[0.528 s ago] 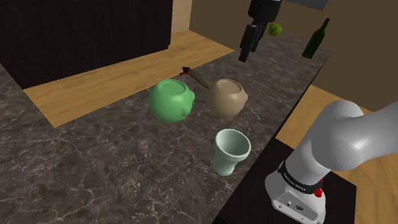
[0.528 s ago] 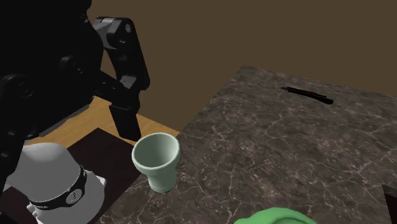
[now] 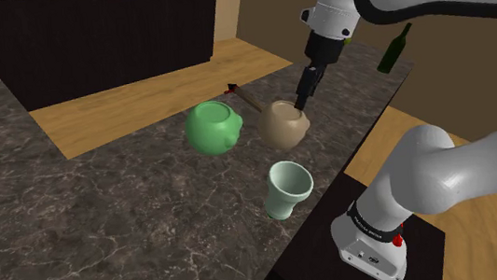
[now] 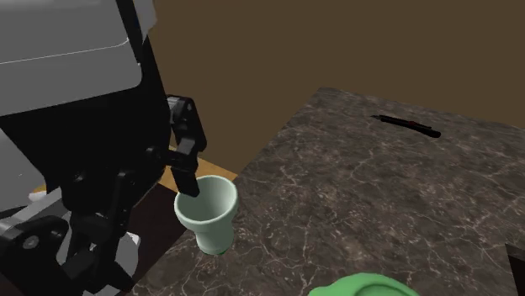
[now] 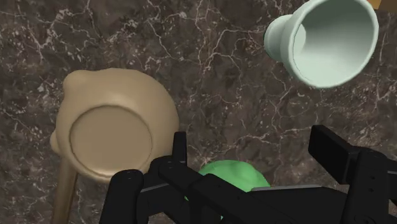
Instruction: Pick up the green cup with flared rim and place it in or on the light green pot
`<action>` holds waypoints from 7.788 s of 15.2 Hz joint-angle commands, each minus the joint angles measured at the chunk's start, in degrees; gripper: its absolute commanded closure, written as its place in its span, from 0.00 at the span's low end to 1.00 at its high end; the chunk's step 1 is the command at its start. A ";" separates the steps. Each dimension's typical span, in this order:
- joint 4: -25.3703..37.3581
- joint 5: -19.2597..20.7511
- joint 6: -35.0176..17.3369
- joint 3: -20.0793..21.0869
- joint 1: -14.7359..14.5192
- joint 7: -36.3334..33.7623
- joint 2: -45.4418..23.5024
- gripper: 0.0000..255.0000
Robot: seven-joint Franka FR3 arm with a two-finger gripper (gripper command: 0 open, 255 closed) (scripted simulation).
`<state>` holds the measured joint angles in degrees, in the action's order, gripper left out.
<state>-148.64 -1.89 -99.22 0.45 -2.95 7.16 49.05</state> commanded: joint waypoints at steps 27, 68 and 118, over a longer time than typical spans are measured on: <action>-25.30 -13.17 -17.76 4.85 -9.08 -2.63 5.04 1.00; -2.07 -9.53 8.65 2.45 -7.63 -6.48 8.48 1.00; 45.68 -6.35 1.93 -6.86 -4.67 5.36 -47.72 1.00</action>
<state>-102.22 -8.21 -96.43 -6.45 -7.58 12.46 1.38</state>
